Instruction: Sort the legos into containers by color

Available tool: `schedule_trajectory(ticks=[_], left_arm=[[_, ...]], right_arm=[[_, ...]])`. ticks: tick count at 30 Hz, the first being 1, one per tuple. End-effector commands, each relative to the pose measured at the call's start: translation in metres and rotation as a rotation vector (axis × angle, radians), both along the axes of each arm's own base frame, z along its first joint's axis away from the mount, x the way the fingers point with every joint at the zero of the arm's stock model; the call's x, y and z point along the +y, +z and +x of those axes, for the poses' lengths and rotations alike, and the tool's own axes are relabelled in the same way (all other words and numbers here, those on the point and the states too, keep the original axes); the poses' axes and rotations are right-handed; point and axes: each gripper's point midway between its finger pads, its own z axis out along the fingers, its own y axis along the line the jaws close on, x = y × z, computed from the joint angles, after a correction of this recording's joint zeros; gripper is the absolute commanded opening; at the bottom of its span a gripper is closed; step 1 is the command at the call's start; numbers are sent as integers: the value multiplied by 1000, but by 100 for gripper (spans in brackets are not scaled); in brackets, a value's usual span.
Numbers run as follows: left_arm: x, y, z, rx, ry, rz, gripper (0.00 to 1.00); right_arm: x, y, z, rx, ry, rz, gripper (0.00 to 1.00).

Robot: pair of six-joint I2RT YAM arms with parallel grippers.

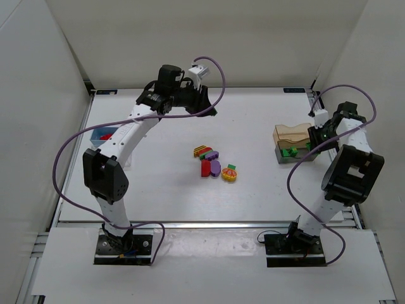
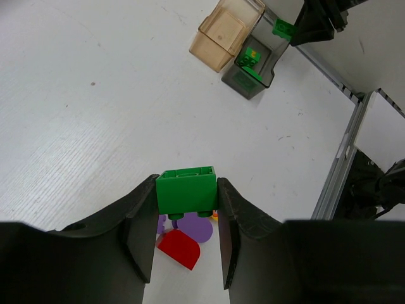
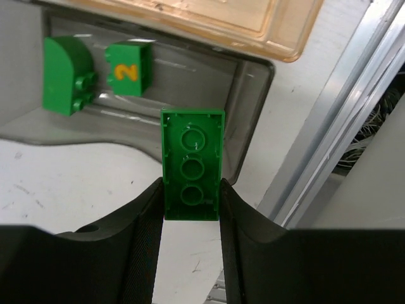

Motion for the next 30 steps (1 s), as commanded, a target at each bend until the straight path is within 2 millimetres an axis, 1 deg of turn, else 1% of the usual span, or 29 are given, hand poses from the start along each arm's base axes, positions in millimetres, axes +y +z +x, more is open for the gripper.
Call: schedule_trajectory(ticks=[1,3,4,7,10,13,14,18,19,21,22,23,24,25,26,27,28,29,30], left_arm=[[-3,20,-2,-51,-11,-12,20],[-3,18,-1,-49,-13,-11,20],[-4,18,-1,-48,-16,-11,21],[-6,15,0,-43,-17,-9,21],[-9,12,-2,-33,-25,-8,21],[-11,10,-3,-33,-33,-7,21],[-13,10,-2,-35,-36,-7,21],[-14,11,1,-44,-41,-7,21],[-16,8,1,-38,-45,-7,21],[-19,11,2,-45,-53,-12,21],[-22,7,3,-39,-59,-8,21],[-26,12,4,-52,-71,-17,21],[-34,14,0,-55,-98,-25,21],[-42,10,-3,-45,-132,-34,21],[-49,12,-4,-50,-151,-41,21],[-65,21,-12,-69,-192,-59,21],[-76,10,-13,-46,-225,-60,20],[-87,11,-20,-41,-269,-76,20],[-100,9,-18,-44,-295,-88,20]], right_arm=[[-14,13,28,-96,-48,-58,11],[-13,13,35,-117,-43,-74,17],[-12,11,36,-115,-46,-72,22],[-11,12,41,-124,-57,-73,27],[-9,11,45,-126,-60,-59,29],[-9,9,46,-112,-64,-60,34],[-9,7,46,-104,-73,-57,41],[-8,11,45,-112,-70,-63,48],[-8,12,44,-109,-71,-61,50],[-7,18,42,-121,-70,-53,53],[-4,22,41,-129,-65,-38,55],[-3,34,40,-160,-70,-30,57],[0,40,39,-173,-71,-10,62],[3,48,37,-191,-79,27,63],[4,62,37,-220,-87,45,63],[7,81,35,-263,-106,69,63],[9,95,31,-291,-121,117,63],[11,110,29,-326,-132,142,64],[13,133,25,-377,-159,171,64]])
